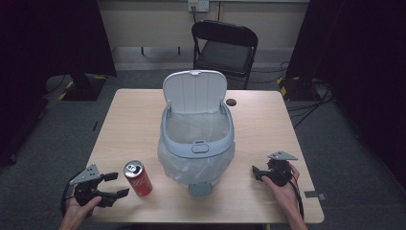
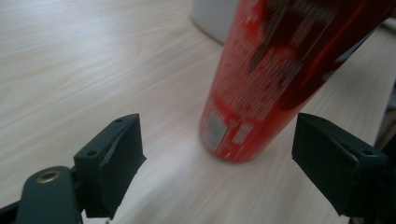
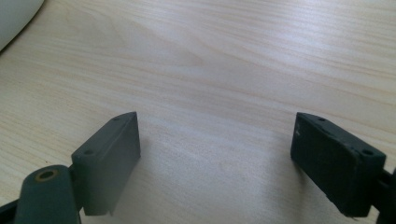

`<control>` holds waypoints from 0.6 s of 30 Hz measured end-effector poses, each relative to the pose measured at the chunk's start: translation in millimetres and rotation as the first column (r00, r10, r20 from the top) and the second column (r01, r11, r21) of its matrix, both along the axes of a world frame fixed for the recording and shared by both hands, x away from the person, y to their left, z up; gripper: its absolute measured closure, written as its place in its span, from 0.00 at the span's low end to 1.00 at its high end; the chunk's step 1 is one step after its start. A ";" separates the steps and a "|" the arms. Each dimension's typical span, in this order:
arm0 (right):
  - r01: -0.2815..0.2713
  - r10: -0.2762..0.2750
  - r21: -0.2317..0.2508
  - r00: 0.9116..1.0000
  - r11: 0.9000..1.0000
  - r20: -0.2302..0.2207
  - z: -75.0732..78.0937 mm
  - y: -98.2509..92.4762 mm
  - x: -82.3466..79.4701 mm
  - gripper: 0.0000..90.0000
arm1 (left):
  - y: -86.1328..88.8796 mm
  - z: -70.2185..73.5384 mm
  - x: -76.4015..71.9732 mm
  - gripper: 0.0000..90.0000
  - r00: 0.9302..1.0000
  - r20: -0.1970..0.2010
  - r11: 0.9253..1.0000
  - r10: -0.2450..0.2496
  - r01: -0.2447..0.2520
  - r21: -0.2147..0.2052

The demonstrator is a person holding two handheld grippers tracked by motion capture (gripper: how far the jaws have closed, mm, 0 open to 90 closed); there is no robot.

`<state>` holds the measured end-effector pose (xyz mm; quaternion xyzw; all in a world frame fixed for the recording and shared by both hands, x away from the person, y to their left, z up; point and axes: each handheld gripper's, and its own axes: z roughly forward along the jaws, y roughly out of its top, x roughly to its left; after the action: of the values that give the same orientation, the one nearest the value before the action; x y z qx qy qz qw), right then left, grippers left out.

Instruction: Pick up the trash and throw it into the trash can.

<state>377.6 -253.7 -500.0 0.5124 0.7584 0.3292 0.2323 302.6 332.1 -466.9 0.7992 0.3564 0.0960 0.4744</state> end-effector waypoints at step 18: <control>0.001 -0.001 0.000 1.000 1.000 0.000 0.0 0.1 0.0 0.16 | -37.3 -1.3 8.0 0.18 0.998 0.026 0.998 -0.062 0.061 0.034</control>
<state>377.6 -253.6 -500.0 0.5129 0.7581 0.3291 0.2323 310.6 294.9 -468.2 0.8163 0.3234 0.0979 0.4686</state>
